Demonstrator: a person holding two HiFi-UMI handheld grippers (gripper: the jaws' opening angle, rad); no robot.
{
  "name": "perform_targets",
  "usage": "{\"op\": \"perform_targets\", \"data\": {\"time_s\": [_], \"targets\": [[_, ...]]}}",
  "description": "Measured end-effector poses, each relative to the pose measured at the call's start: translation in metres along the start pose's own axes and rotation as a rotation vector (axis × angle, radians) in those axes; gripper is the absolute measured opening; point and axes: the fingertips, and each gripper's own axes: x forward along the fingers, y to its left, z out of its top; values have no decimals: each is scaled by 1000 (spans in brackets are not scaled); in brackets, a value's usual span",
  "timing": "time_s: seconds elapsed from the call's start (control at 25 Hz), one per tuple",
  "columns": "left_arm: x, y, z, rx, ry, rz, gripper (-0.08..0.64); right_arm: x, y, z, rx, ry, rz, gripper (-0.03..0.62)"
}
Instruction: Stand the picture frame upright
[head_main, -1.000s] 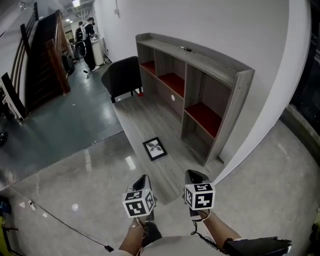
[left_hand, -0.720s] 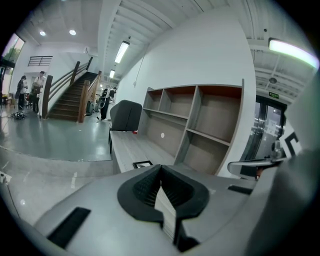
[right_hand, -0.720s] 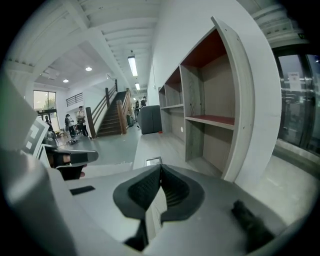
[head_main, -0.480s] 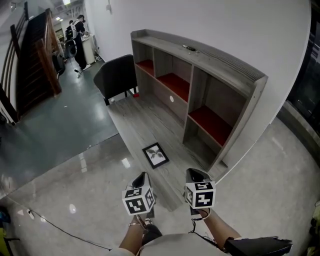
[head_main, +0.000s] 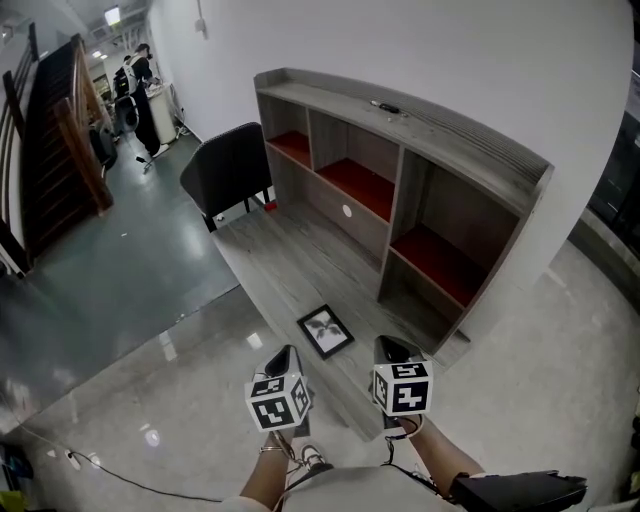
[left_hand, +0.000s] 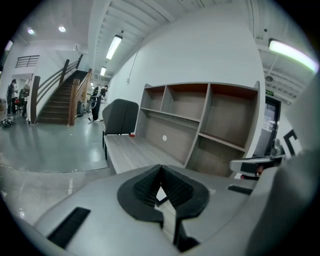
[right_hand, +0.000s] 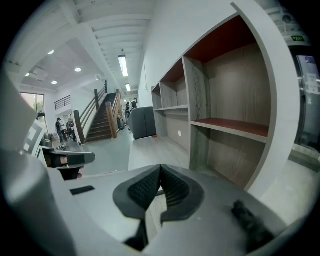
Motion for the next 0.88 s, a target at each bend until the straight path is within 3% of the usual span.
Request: {"op": "perform_targets", "data": {"time_s": [0.56, 0.88], "targets": [[50, 46, 34, 44, 28, -110, 14, 40, 18, 30, 49, -35, -149, 31], [73, 62, 30, 30, 72, -151, 14, 60, 23, 34, 75, -8, -203, 31]]}}
